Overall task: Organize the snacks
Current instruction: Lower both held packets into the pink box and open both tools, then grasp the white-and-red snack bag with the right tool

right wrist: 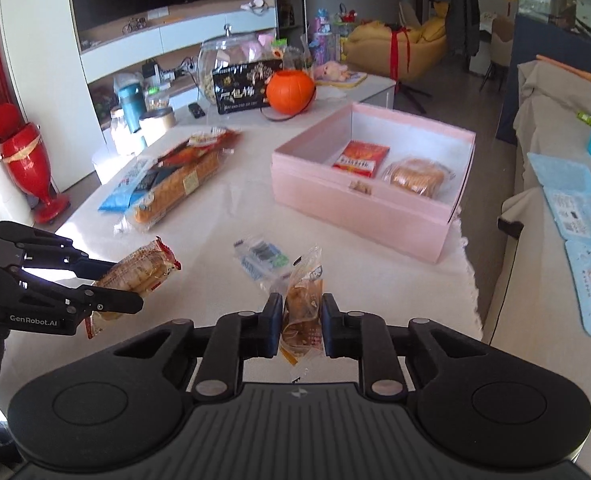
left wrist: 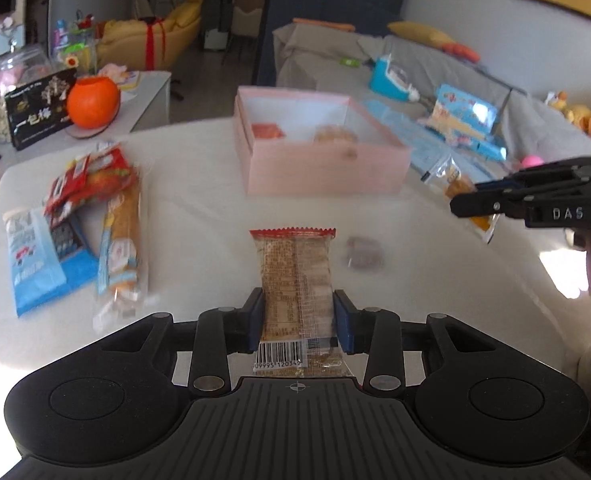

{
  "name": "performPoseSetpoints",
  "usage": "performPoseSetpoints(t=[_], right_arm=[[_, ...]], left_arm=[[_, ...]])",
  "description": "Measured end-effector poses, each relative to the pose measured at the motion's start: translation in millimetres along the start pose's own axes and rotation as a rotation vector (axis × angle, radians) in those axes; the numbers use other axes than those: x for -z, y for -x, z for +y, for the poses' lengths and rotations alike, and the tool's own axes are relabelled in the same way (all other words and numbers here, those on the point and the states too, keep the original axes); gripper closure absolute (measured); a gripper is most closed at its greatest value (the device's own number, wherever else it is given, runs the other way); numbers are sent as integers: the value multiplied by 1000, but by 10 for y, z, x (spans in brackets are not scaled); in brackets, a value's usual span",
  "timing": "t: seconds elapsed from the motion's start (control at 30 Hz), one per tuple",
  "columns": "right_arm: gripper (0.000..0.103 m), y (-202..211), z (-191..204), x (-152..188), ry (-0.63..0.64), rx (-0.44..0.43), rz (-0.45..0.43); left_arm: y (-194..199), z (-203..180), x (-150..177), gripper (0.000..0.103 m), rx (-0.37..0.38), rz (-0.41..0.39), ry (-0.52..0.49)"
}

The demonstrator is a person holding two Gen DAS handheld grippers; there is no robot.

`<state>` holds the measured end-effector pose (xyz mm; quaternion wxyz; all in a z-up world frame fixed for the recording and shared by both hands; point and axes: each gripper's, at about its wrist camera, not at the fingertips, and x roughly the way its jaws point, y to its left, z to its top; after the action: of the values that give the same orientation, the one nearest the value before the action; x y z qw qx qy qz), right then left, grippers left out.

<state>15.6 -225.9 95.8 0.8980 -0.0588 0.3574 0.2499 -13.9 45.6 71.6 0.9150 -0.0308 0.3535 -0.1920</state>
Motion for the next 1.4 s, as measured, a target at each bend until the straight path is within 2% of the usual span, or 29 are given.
performPoseSetpoints(t=[0.13,0.2,0.23,0.27,0.33,0.37,0.43,0.5,0.6,0.7,0.77,0.83,0.93,1.03,1.13,1.27,1.4], right_arm=[[83,157,-201,-488,-21,22,-116],[83,106,-312,-768,-36,59,-165],[82,55,-370,-895,-52,78,-183],[81,-14,-435,-1008,-72,93,-196],[70,-217,-597,-1204,-122,112,-177],[69,-305,-674,-1253,-141,126,-153],[69,-381,-771,-1228,-162,159,-138],[67,-401,-830,-1112,-167,155,-128],[62,-455,-839,-908,-159,148,-93],[62,-570,-721,-747,-136,124,-40],[61,-640,-599,-697,-116,91,-34],[57,-724,-410,-665,-86,51,-33],[53,-883,-119,-661,-39,6,-21],[53,-1078,148,-694,-19,-50,8],[52,-1225,359,-777,-20,-86,23],[49,-1452,646,-1064,15,-97,44],[41,-1806,919,-1567,3,-126,54]], left_arm=[[-61,-29,-856,62,78,-191,12],[-274,1,-1271,58,149,-239,43],[-429,48,-1455,57,184,-238,79],[-658,111,-1647,59,207,-203,126],[-967,174,-1821,60,181,-146,163],[-1066,183,-1845,60,160,-137,148],[-1077,221,-1771,60,139,-152,128],[-1022,321,-1639,60,118,-168,142],[-922,629,-1409,60,-28,-170,178],[-813,1124,-1298,60,-198,-169,264],[-713,1475,-1246,60,-271,-175,337],[-682,1725,-1209,60,-315,-162,376],[-625,1945,-1082,60,-338,-161,432],[-416,1919,-818,60,-344,-262,481],[-229,1816,-483,60,-427,-346,489],[-108,1891,-243,60,-452,-351,509],[25,1977,-153,60,-479,-383,539]])
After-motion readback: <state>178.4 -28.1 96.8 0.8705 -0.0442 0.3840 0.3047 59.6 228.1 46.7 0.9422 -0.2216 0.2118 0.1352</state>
